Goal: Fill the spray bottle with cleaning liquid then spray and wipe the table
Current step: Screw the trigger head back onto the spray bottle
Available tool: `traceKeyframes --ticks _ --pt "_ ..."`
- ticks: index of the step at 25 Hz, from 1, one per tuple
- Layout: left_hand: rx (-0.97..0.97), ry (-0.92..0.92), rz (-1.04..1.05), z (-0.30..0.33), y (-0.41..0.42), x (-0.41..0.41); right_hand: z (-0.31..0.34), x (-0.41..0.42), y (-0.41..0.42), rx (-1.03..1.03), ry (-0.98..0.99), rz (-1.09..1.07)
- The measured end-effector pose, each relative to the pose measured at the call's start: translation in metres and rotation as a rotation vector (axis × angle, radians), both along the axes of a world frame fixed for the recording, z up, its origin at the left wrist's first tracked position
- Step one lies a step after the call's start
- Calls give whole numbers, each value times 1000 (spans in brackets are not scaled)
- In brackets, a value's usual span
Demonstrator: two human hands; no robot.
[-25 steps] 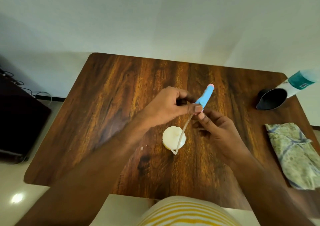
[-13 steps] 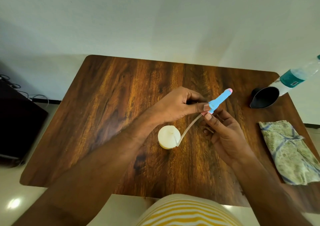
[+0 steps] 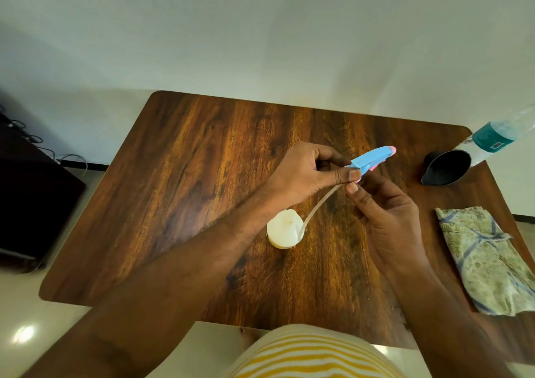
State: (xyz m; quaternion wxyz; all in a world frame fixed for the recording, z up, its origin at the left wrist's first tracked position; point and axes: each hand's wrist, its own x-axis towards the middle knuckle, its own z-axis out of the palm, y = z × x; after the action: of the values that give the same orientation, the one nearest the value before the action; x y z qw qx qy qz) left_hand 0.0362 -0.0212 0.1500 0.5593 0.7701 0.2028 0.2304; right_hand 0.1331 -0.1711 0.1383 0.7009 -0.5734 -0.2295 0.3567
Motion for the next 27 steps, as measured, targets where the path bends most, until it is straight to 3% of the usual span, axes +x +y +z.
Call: traceKeyframes --ticks 3,8,13,18,21,27 --pt "10 -7 11 2 -7 -1 -1 1 -1 -11 -23 -12" --pt "10 -29 -16 -4 -11 -8 -4 2 1 10 136 -57" --pt "57 173 447 -82 16 -59 -13 25 -13 -17 357 -156" --pt "1 625 213 -181 -1 -85 -16 42 -27 -48 510 -224" --pt "66 621 138 -203 -12 -76 -12 50 -29 -73 537 -257" --pt "97 557 202 -221 -22 -60 -3 64 -36 -82 536 -326"
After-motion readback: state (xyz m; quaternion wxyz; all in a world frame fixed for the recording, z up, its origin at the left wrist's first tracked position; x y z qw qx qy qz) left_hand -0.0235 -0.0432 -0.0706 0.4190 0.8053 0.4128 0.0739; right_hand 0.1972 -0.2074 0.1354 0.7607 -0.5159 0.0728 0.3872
